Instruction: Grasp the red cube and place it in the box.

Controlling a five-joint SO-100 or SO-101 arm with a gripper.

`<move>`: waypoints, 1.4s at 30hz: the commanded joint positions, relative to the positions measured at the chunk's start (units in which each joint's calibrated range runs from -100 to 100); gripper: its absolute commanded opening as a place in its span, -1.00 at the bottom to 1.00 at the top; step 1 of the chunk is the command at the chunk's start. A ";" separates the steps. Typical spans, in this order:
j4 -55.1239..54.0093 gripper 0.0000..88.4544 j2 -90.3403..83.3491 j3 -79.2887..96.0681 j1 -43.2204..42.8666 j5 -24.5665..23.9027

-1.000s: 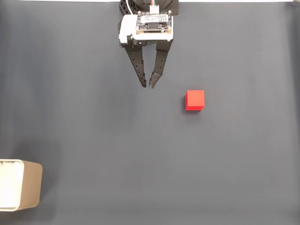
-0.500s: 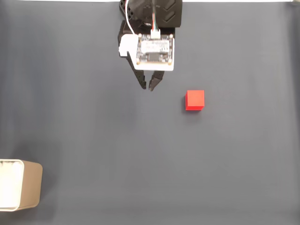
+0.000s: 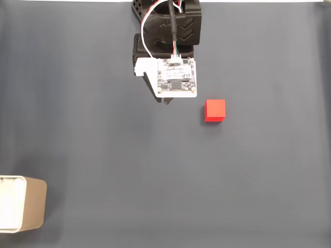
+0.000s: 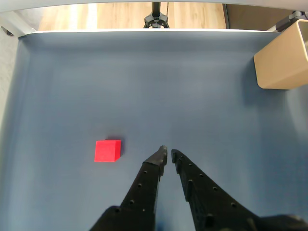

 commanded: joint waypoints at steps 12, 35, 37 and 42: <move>-5.97 -1.00 -0.73 2.90 -6.72 1.66; -9.01 -1.00 -3.76 9.74 -15.95 3.91; -9.01 -1.00 -3.76 10.11 -17.02 4.05; -9.01 -1.00 -4.28 10.93 -19.65 4.05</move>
